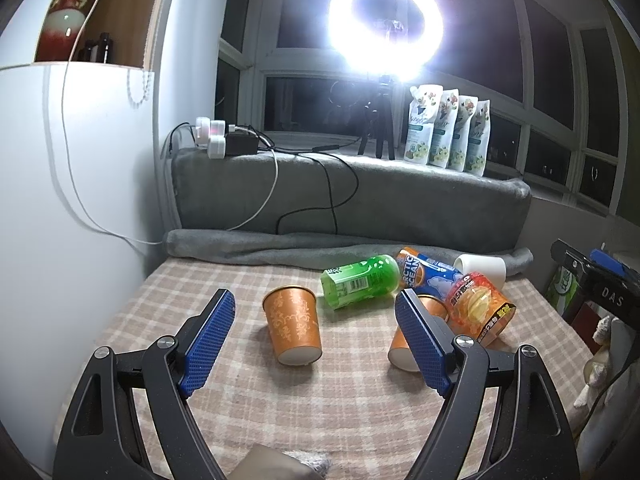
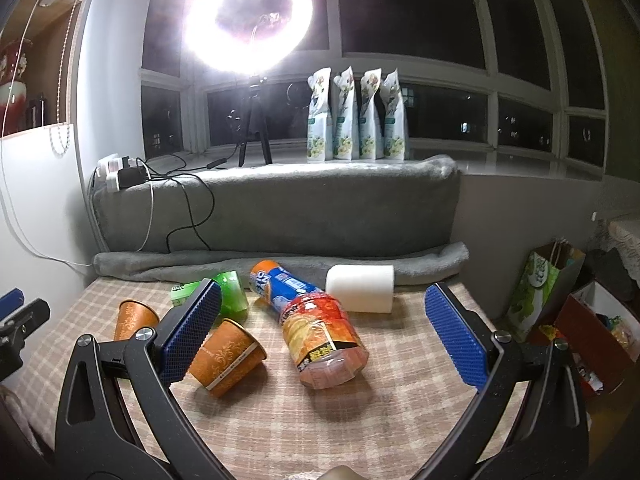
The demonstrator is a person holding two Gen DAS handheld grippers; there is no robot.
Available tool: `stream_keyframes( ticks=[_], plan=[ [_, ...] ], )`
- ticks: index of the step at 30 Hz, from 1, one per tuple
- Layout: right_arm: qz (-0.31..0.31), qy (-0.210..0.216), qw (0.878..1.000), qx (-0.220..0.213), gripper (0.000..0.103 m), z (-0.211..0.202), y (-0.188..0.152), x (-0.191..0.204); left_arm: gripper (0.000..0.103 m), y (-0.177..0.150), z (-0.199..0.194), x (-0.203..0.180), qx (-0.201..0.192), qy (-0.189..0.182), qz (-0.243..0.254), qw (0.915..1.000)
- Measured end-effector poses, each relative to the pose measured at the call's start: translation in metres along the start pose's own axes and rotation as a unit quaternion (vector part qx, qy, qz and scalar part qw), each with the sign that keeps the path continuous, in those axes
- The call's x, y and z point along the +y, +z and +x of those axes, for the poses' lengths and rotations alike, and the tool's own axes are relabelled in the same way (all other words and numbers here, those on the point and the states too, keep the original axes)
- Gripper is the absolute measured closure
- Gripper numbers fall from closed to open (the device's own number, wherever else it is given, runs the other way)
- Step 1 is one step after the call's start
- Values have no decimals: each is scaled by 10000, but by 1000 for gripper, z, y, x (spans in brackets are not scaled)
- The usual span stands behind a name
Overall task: Flip cup upright
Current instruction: 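Reach the right gripper to the green tea cup lying sideways and grasp it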
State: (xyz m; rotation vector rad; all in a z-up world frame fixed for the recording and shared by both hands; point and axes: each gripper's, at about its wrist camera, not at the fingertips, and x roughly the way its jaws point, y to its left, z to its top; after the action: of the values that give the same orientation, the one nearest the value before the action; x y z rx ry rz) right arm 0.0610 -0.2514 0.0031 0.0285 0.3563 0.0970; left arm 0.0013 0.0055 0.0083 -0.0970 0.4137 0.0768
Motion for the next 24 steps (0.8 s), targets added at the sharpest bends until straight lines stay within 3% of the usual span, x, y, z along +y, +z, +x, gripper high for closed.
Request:
stream_keyframes(
  ticks=[8, 12, 18, 21, 24],
  plan=[
    [13, 890, 9934, 726, 0, 55, 5, 17, 21, -13, 10, 14, 354, -33, -65, 9993],
    [-672, 1268, 9849, 965, 0, 87, 10, 42, 21, -21, 12, 20, 448, 23, -30, 9990],
    [-2355, 1687, 9484, 1290, 0, 131, 6, 94, 21, -29, 16, 26, 607, 38, -19, 9981],
    [-3362, 1760, 9154, 1345, 0, 150, -3, 121, 21, -33, 20, 26, 721, 0, -10, 9974],
    [-3901, 1877, 8891, 1489, 2, 166, -9, 136, 21, -38, 24, 26, 832, -23, 3, 9965]
  ],
)
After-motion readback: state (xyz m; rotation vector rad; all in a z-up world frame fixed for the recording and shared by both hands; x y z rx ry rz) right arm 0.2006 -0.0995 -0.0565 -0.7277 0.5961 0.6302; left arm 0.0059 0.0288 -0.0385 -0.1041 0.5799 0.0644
